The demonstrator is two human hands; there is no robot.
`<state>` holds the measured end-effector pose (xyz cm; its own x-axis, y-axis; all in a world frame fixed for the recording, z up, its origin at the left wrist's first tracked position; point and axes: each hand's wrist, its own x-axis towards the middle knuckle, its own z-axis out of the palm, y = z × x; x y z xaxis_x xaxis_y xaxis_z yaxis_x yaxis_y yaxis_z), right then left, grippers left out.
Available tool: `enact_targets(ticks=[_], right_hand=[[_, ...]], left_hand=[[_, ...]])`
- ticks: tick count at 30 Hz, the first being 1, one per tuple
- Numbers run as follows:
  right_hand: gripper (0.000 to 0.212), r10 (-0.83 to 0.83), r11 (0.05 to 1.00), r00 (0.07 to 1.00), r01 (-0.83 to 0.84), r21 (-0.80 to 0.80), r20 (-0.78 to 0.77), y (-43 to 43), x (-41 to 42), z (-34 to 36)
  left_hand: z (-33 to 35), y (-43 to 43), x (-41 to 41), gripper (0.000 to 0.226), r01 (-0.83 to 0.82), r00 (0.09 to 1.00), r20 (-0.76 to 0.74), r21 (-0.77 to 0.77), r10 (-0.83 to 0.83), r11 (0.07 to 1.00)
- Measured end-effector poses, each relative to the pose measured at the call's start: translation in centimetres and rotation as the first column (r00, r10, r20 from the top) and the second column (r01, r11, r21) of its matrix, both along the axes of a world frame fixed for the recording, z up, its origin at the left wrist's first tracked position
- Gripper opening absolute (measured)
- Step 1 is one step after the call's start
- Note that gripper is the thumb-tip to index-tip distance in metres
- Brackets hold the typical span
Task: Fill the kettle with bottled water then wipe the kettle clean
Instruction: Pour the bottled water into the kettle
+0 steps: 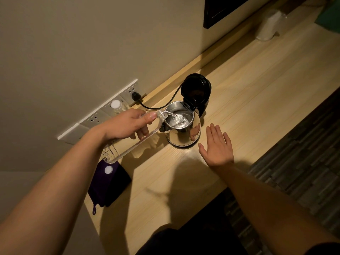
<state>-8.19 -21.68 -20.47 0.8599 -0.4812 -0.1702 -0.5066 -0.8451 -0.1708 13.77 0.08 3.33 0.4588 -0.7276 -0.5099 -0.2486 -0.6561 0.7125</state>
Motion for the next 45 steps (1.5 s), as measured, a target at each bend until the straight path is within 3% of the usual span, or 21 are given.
enact_targets(ticks=[9, 45], right_hand=[[0.078, 0.001, 1.0, 1.0, -0.001, -0.001, -0.001, 0.0, 0.0, 0.0], [0.078, 0.0, 1.0, 1.0, 0.0, -0.015, 0.005, 0.1, -0.1, 0.2]], left_hand=[[0.1, -0.1, 0.2, 0.1, 0.013, 1.0, 0.008, 0.011, -0.013, 1.0], [-1.2, 0.2, 1.3, 0.086, 0.015, 1.0, 0.002, 0.019, -0.015, 1.0]])
